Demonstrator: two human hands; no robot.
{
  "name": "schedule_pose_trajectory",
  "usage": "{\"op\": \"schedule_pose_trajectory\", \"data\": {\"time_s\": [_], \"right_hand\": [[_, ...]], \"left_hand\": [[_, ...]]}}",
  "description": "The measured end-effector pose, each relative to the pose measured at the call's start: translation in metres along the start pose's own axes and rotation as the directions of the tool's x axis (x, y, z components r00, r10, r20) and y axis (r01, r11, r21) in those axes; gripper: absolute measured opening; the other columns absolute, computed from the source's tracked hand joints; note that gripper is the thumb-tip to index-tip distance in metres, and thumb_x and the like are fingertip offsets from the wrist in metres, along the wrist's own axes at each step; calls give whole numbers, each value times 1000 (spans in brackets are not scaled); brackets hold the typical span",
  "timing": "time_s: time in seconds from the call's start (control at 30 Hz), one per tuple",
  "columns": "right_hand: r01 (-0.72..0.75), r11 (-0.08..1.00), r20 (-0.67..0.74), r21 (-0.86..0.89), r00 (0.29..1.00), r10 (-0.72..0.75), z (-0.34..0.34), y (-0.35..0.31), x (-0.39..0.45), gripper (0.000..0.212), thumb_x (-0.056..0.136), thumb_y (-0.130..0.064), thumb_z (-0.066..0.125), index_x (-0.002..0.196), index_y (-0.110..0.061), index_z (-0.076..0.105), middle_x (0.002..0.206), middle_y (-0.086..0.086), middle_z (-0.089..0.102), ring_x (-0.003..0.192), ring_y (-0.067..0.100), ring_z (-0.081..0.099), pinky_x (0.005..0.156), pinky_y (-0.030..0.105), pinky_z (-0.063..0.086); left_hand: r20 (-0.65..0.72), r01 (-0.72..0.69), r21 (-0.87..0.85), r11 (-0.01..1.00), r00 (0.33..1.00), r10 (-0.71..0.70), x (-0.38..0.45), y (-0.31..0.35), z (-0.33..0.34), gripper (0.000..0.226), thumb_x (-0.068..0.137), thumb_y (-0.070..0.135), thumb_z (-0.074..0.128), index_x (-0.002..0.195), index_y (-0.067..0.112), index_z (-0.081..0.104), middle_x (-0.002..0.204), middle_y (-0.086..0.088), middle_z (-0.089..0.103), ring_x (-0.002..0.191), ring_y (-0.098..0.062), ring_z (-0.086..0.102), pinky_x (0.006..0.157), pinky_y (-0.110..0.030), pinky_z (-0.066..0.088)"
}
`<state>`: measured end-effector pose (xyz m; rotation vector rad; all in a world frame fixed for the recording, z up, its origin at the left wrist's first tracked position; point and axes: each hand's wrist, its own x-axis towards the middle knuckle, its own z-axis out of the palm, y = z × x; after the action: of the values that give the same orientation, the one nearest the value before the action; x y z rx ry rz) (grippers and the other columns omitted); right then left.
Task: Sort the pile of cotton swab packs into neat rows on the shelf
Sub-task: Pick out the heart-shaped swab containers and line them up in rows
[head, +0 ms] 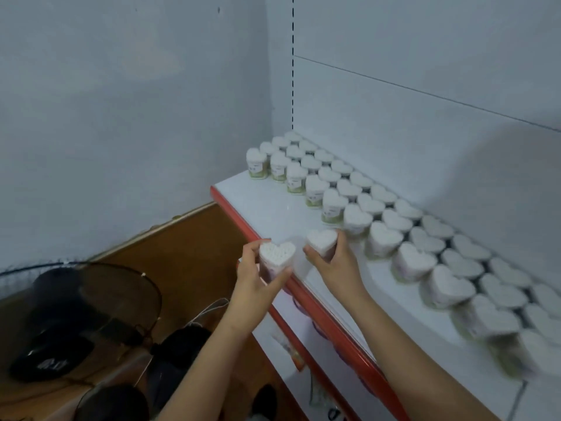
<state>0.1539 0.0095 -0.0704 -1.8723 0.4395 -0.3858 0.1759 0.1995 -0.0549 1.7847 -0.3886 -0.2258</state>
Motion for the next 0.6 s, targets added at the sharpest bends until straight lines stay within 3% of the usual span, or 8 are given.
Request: {"op": "schedule_pose_trajectory", "data": {"time_s": [0.13,0.2,0.27,0.37,0.43,0.53,0.6], "right_hand": [[-5,1000,-16,-22,1000,5,40,-14,37,52,84,-31,77,123,-27,44,112,-17,57,105,6,57,77,2,41],[-17,998,-4,-53,1000,17,54,-19,53,59,82,-35,79,128,-27,41,114,-15,57,108,7,57,81,6,44],[-32,996,6,-77,999,32,64,-19,58,74,80,-41,79,138,-28,36,130,-13,54,121,7,53,94,17,47],[-3,980,35,-201,999,10,68,-15,55,105,77,-51,78,155,-32,12,150,-18,30,136,-2,28,110,20,29],[4,975,6,-223,1000,-3,69,-10,54,110,76,-53,78,156,-34,4,152,-18,26,138,-4,24,109,18,24],[16,975,-60,-223,998,-30,71,-4,56,110,76,-50,80,157,-33,7,153,-12,30,140,-3,27,111,16,26],[22,972,-63,-233,997,-38,72,-3,58,110,75,-49,81,157,-33,9,152,-12,32,140,-3,28,112,18,27]], "left_hand": [[-16,-84,139,987,996,87,73,-6,-34,60,85,49,74,123,70,33,133,16,36,128,-10,38,105,-30,42],[8,-90,111,990,996,90,109,-8,-44,61,87,44,73,131,63,35,135,13,36,125,-10,42,102,-29,46],[48,-104,113,988,994,99,142,-11,-49,64,89,39,73,141,48,37,139,10,39,124,-6,45,98,-26,50],[87,-118,100,988,990,109,181,-14,-49,64,91,36,72,146,35,39,140,15,47,127,-1,47,96,-26,51],[91,-111,106,988,991,101,201,-15,-48,60,92,35,71,144,28,41,137,17,51,124,0,50,96,-25,51],[81,-97,164,982,993,85,223,-21,-44,55,94,30,70,140,24,41,133,16,52,124,-8,52,95,-23,46],[64,-127,212,969,991,116,232,-25,-41,53,94,28,69,141,21,44,138,9,51,125,-8,50,92,-13,41]]}}
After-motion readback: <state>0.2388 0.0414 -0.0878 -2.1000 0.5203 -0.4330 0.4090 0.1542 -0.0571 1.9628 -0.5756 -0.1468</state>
